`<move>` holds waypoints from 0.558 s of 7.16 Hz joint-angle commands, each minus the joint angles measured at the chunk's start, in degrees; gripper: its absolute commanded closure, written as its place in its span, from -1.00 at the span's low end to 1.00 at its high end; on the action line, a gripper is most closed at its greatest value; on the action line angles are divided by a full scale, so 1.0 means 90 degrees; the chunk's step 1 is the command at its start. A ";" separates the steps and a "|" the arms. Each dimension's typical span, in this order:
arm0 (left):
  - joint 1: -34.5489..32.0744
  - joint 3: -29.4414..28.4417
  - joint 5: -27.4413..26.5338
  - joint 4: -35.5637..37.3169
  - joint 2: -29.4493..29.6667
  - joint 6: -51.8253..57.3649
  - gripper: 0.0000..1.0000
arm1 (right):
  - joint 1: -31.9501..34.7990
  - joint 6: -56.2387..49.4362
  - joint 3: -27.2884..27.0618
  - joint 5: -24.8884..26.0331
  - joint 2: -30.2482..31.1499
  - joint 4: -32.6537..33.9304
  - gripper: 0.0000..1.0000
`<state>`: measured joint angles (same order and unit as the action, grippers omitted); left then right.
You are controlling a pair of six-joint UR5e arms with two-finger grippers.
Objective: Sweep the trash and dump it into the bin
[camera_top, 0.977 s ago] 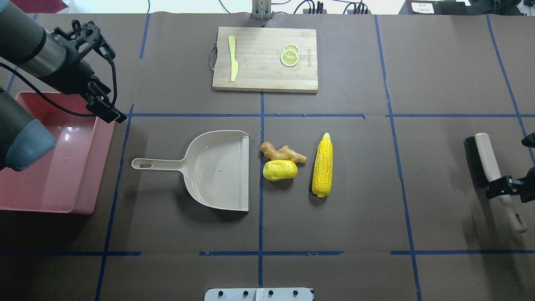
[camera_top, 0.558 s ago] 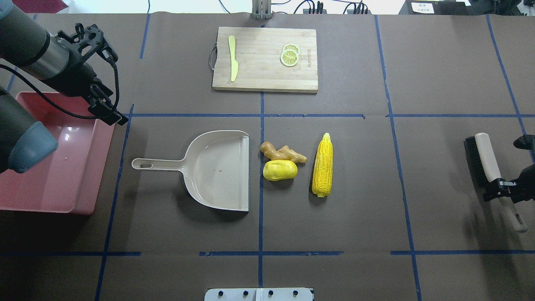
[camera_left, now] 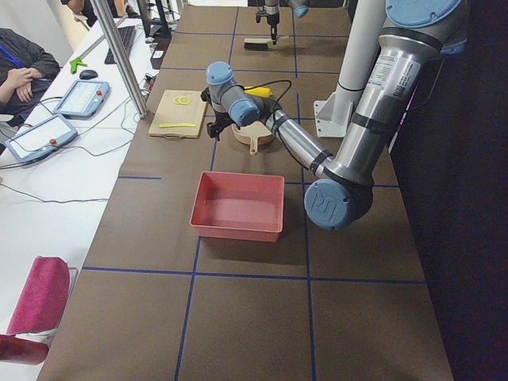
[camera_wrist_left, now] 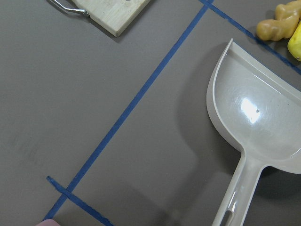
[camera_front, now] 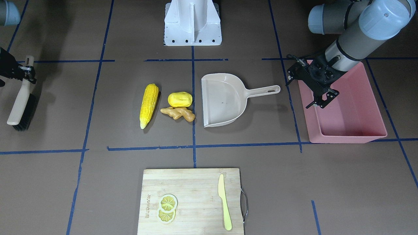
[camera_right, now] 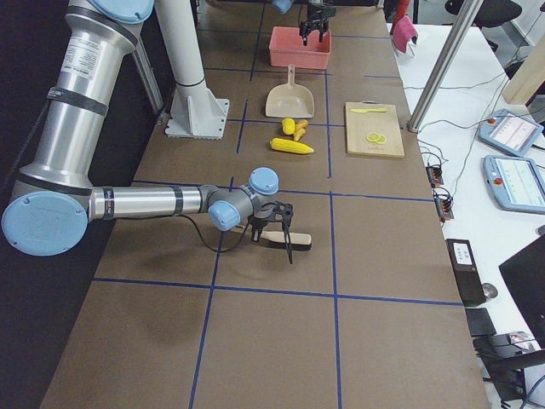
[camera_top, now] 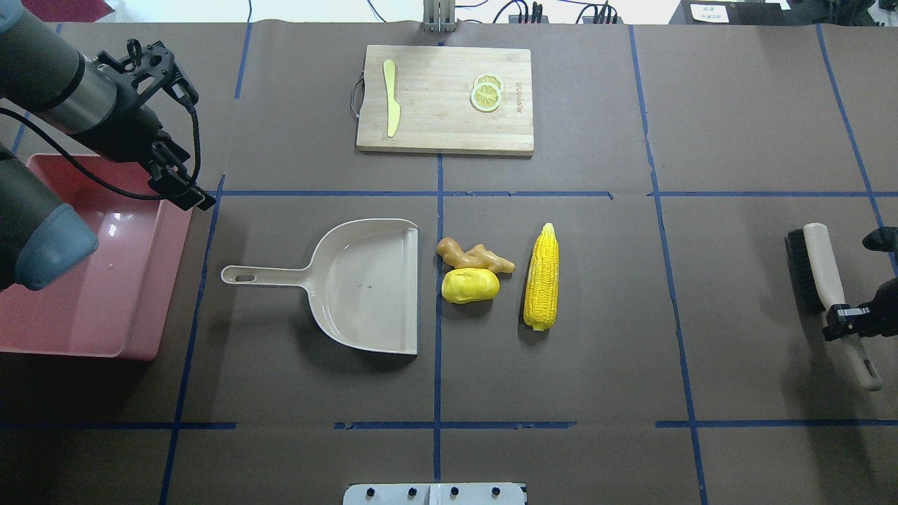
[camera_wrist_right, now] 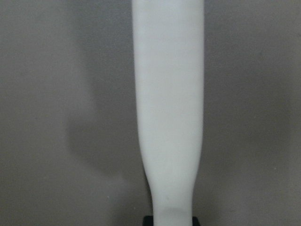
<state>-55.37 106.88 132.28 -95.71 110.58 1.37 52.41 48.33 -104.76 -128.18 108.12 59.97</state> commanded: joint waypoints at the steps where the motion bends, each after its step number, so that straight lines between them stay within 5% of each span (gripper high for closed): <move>1: 0.0000 0.0019 0.0000 -0.0010 0.0057 0.0043 -1.00 | 0.0036 -0.0057 -0.0262 -0.0083 -0.0011 0.0016 1.00; 4: 0.0029 0.0107 0.0000 -0.0127 0.0027 0.1320 -1.00 | 0.0445 -0.0047 -0.0741 -0.0375 -0.0060 0.0153 1.00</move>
<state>-55.32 107.80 132.27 -96.70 110.66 9.76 55.01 47.90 -110.19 -130.44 107.83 60.87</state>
